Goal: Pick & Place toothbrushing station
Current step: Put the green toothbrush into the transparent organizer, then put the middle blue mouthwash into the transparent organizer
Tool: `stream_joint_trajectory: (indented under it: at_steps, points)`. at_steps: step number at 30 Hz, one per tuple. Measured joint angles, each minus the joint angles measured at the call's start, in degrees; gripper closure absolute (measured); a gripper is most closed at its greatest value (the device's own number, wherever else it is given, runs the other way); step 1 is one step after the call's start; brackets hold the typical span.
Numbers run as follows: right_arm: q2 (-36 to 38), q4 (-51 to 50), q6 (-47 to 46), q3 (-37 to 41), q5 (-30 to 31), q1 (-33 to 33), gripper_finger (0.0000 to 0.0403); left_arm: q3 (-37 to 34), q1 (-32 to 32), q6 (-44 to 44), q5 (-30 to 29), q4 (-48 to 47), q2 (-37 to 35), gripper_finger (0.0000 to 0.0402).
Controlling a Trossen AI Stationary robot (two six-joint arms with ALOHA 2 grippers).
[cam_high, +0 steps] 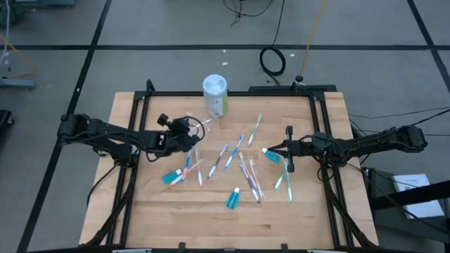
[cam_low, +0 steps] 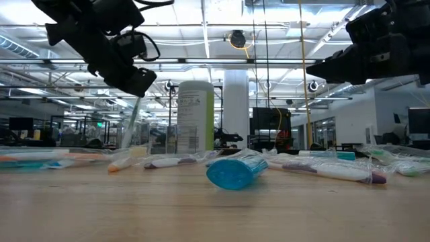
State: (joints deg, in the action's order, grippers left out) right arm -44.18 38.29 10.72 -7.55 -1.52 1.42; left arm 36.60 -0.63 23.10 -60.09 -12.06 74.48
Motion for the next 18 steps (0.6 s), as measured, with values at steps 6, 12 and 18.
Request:
stream_joint_trajectory:
  at_steps: [6, 12, 18]
  points:
    - [0.0, -0.4, -1.7, 0.0, 0.0, 0.0, 0.0399, 0.0, 1.2, -0.5, 1.8, -0.4, 0.0, 0.0304]
    - [0.0, -0.4, -2.1, 0.0, 0.0, 0.0, 0.0399, 0.0, 1.3, -0.5, 1.3, -3.1, -0.8, 0.0246]
    - [0.0, -0.4, -3.2, 0.0, 0.0, 0.0, 0.0399, 0.0, -0.7, -0.3, 2.9, -3.5, -7.8, 0.0228]
